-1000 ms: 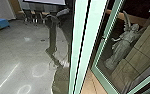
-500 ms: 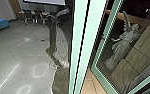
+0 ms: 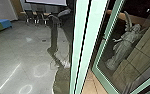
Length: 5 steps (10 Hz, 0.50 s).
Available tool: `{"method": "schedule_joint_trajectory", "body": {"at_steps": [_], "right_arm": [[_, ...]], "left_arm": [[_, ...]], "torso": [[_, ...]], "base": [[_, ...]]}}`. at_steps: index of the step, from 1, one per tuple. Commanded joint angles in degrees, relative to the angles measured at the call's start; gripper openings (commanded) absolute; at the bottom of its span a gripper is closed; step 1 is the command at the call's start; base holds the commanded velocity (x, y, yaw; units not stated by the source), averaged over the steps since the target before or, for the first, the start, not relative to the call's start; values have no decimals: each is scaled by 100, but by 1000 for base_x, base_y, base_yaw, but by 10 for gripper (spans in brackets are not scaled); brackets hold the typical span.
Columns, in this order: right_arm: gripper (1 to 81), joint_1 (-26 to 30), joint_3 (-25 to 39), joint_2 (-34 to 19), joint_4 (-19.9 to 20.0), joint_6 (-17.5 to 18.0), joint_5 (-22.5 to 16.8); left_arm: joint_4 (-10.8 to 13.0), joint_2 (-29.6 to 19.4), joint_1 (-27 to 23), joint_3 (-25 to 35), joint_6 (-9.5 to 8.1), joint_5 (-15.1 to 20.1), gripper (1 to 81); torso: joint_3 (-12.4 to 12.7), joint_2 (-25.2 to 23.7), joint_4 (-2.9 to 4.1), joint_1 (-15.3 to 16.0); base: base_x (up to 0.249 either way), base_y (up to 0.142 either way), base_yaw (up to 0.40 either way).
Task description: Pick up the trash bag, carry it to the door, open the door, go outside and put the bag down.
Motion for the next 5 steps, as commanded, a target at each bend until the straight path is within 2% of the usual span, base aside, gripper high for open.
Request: {"method": "schedule_joint_trajectory", "body": {"at_steps": [1,2,3,4,5], "right_arm": [[811,40,-221,3,-187,-37,-156],[811,48,-230,47,-196,-37,-156],[811,48,-239,65,-196,-28,-156],[811,40,-300,108,-178,-19,-156],[811,31,-440,196,-161,-19,-164]], "left_arm": [[69,1,-169,8,41,424,10],[69,-8,-160,8,41,424,10],[69,1,-161,8,41,424,10],[78,10,-169,8,41,424,10],[105,28,-178,0,32,424,10]], "torso": [[0,0,562,0],[0,0,730,0],[2,-2,937,-2],[2,-5,575,-5],[2,-5,732,-5]], "base": [[0,0,0],[0,0,0],[0,0,0],[0,0,0],[0,0,0]]}}
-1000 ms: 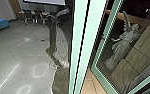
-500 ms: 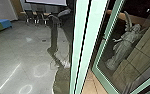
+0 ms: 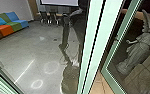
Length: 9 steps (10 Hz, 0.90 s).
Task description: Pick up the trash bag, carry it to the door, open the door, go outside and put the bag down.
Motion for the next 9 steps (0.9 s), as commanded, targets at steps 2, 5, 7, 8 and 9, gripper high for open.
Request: {"method": "schedule_joint_trajectory", "body": {"at_steps": [2,5,7,8,9], "right_arm": [[811,29,-408,169,-88,-15,-344],[811,-42,-1069,671,-115,-41,-353],[811,-50,-1148,785,-176,-76,-361],[811,-42,-1209,820,-177,-76,-423],[811,-33,-1245,890,-176,-67,-450]], "left_arm": [[52,87,-206,-164,32,426,10],[61,220,-206,-490,41,426,10],[61,220,-224,-490,41,426,10],[61,220,-224,-490,41,426,10],[61,220,-224,-490,41,426,10]], "torso": [[603,0,24,0],[1091,-2,31,-2],[940,-6,31,-5],[1128,-9,31,-7],[1208,-13,31,-15]], "base": [[0,0,0],[0,0,0],[0,0,0],[0,0,0],[0,0,0]]}}
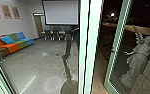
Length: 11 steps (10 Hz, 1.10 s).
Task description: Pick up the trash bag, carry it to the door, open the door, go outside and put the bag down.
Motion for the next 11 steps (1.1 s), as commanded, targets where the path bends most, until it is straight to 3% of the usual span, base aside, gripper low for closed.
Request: {"method": "schedule_joint_trajectory", "body": {"at_steps": [1,3,4,7,11], "right_arm": [[811,261,-38,61,-68,0,-295],[811,200,-746,473,-154,-69,-303],[811,182,-1172,713,-287,-237,-488],[811,60,-2078,1284,-542,-281,-594],[811,33,-2508,1547,-568,-281,-585]], "left_arm": [[30,-13,-318,-25,32,366,10],[30,31,-326,-77,32,365,10],[30,84,-327,-209,32,321,10],[39,339,-327,-719,173,277,10],[39,409,-353,-754,199,277,10]], "torso": [[-2,0,0,0],[4,-4,0,-2],[4,-4,0,-2],[6,-4,0,-2],[6,-4,0,-2]], "base": [[0,0,0],[0,0,0],[0,0,0],[0,0,0],[0,0,0]]}}
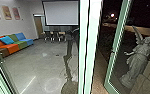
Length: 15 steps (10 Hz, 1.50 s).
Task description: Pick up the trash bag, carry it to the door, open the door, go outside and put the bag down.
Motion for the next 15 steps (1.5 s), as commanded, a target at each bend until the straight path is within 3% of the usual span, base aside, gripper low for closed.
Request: {"method": "schedule_joint_trajectory", "body": {"at_steps": [1,15], "right_arm": [[811,186,-54,61,-134,-61,-304],[811,204,-71,114,-161,-61,-304]], "left_arm": [[38,-16,-375,-48,48,330,10],[20,-43,-402,-22,65,347,10]], "torso": [[0,0,0,0],[2,0,0,0]], "base": [[0,0,0],[0,0,-18]]}}
